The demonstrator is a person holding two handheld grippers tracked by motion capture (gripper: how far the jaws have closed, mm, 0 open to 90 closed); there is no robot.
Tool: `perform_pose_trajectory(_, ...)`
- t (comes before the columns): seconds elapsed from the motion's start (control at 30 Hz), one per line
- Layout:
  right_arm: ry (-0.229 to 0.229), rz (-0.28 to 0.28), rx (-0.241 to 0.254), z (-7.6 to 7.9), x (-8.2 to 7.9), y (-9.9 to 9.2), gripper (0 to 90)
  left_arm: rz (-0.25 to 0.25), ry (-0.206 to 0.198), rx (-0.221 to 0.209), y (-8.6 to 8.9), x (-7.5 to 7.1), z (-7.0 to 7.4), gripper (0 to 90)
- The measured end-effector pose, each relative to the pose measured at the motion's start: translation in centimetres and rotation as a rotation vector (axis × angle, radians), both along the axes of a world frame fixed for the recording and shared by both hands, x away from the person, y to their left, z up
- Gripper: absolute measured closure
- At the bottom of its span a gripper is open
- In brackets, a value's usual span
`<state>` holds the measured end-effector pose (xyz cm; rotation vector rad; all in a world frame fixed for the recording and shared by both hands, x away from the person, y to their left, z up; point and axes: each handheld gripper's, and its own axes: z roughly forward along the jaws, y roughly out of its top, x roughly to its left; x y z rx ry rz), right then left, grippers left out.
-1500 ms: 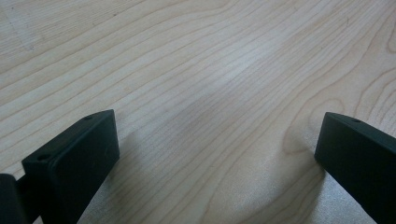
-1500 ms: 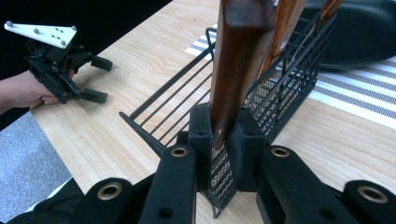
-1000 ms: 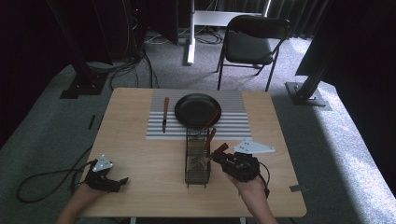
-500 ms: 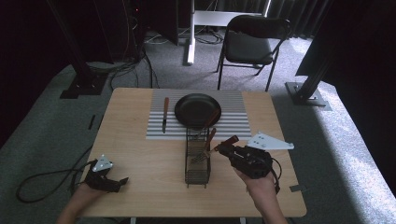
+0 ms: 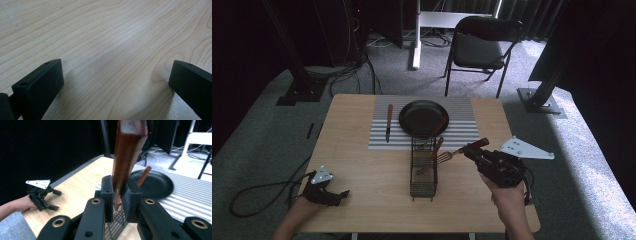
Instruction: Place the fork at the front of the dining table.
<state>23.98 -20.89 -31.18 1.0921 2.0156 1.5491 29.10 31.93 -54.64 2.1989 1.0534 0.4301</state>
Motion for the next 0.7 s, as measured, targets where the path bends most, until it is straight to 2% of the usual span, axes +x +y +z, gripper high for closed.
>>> perform_pose_trajectory(0.17, 0.0, -0.033, -0.004, 0.1, 0.1, -1.0, 80.6, 0.0, 0.0, 0.0, 0.0, 0.0, 0.0, 0.0)
perform_pose_trajectory(0.33, 0.023, -0.073, -0.017, -0.6, 0.7, -2.1, 80.6, 0.001, 0.0, -0.001, 0.0, 0.0, 0.0, 0.0)
perform_pose_trajectory(0.7, 0.093, -0.163, -0.083, -3.9, 3.8, -3.1, 80.6, 0.0, 0.0, -0.001, 0.0, 0.0, 0.0, 0.0)
